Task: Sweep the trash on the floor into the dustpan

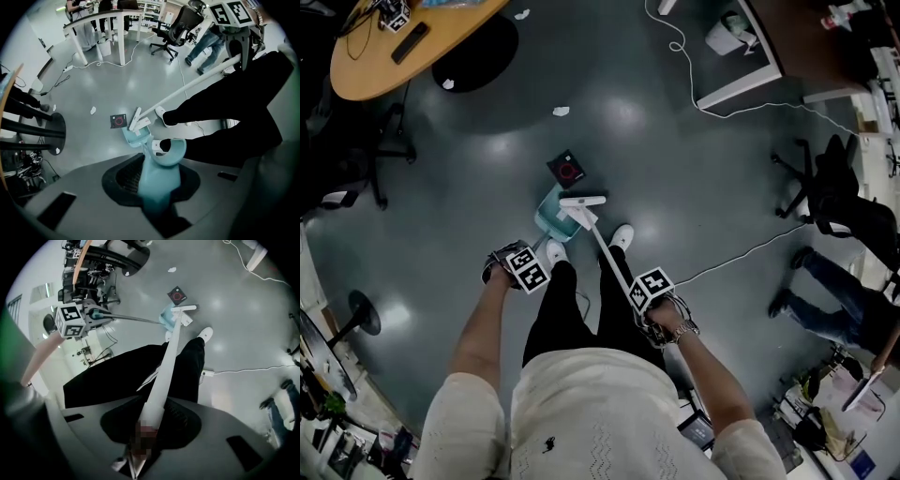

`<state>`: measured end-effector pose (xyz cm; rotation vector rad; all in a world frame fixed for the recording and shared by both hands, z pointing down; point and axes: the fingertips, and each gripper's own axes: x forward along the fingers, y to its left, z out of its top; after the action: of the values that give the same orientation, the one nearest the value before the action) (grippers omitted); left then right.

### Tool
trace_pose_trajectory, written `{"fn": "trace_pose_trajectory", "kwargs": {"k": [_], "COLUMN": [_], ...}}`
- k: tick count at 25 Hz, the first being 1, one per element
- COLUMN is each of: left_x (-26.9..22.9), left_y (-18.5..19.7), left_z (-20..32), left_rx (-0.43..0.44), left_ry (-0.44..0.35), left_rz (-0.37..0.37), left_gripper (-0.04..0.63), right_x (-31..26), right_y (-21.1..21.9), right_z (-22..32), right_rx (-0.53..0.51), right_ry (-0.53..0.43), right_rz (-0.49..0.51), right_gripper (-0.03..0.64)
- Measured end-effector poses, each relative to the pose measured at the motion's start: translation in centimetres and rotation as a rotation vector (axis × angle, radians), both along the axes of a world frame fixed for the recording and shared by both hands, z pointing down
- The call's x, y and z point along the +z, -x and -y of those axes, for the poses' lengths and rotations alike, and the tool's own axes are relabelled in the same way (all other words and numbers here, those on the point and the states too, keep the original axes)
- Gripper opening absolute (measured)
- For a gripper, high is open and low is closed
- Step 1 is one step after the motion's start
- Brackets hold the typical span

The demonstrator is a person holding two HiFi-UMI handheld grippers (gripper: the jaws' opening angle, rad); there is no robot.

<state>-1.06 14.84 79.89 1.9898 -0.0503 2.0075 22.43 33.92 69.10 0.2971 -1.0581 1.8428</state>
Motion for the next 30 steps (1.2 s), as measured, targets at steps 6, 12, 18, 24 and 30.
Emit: {"fn": "trace_pose_trajectory", "kwargs": {"k": [6, 12, 18, 24, 30], "left_x": [-0.4, -0.7, -1.1, -0.9, -0.2], "left_y": [1.8, 5.1, 10.3, 14.9, 15.0], "left_z": [-1.5, -3.2, -2.5, -0.5, -0.1], "left_rx": [-0.110, -0.235, -0.289, -0.264, -0.319], "left_ry": [0.002, -0.031, -0.058, -0.055, -0.025], "left_rz": [-0.034, -0.046, -0.033, 0.000, -0.007], "left_gripper": [0.092, 0.092, 0.092, 0.092, 0.092], "right_x": [-3.3, -5.5, -3.1, 0.3, 3.1], "right_y": [4.2, 3.6, 0.1, -0.9, 0.4], "right_z": [1.0, 2.5, 5.0, 10.0, 12.6], "right_rx": [0.196, 0.250, 0.295, 0.365, 0.189], "right_ry": [0.007, -0.094, -0.142, -0.146, -0.166], "right_rz": [0.092, 0.063, -0.102, -0.227, -0.287], "right_gripper": [0.117, 0.117, 0.117, 0.117, 0.117]}}
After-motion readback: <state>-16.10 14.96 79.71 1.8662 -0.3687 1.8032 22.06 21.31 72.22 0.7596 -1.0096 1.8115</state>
